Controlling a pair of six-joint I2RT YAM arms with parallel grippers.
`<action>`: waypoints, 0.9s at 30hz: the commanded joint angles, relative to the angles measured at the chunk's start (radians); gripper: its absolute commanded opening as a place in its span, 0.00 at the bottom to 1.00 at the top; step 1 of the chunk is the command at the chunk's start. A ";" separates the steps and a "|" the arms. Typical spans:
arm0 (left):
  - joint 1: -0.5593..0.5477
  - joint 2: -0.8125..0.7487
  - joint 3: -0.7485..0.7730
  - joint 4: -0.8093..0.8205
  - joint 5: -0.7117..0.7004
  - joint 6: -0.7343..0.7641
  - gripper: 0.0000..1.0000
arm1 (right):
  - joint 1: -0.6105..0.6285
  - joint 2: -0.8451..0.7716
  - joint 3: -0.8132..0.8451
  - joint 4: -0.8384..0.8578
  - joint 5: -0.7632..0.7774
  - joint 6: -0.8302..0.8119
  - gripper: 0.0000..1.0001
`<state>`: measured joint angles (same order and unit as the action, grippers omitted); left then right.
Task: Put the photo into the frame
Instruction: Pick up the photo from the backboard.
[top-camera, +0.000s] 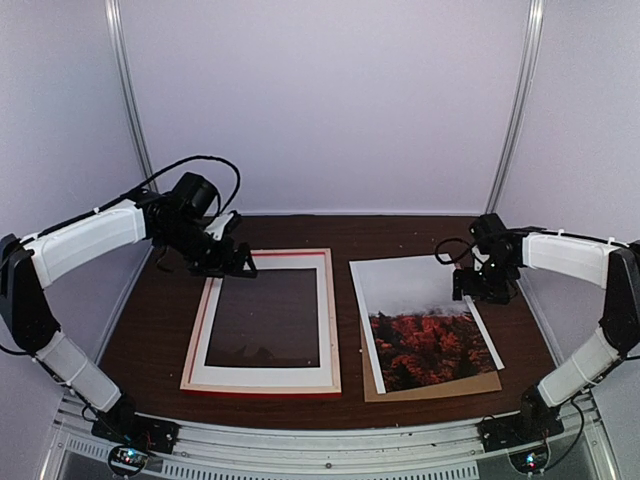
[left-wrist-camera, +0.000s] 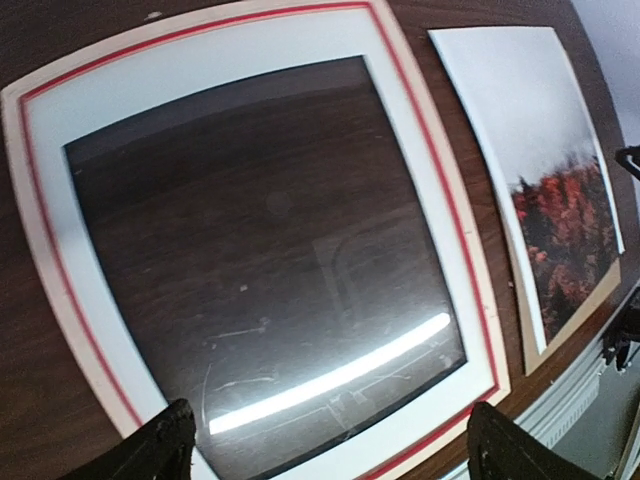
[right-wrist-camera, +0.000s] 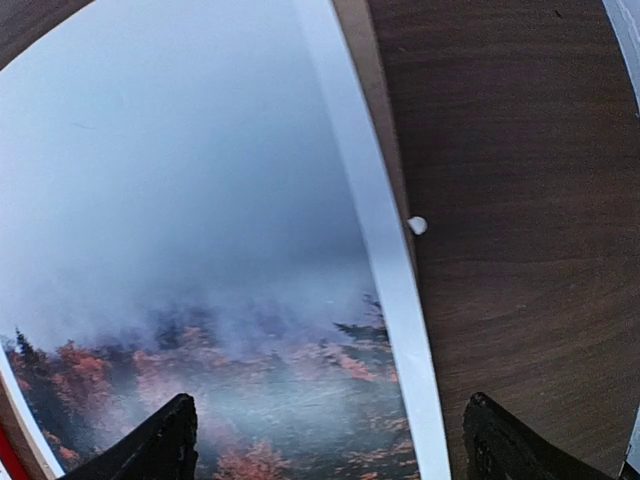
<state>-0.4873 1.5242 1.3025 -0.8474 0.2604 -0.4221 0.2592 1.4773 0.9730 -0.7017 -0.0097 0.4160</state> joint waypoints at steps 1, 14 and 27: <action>-0.125 0.060 0.058 0.121 0.033 -0.078 0.93 | -0.081 -0.032 -0.045 -0.023 0.012 -0.040 0.91; -0.463 0.446 0.351 0.230 0.062 -0.159 0.86 | -0.238 -0.064 -0.194 0.055 -0.197 -0.056 0.85; -0.577 0.717 0.554 0.265 0.129 -0.218 0.83 | -0.284 -0.073 -0.260 0.106 -0.267 -0.055 0.85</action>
<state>-1.0569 2.2036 1.8294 -0.6178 0.3622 -0.6128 0.0078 1.4239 0.7341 -0.6254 -0.2516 0.3656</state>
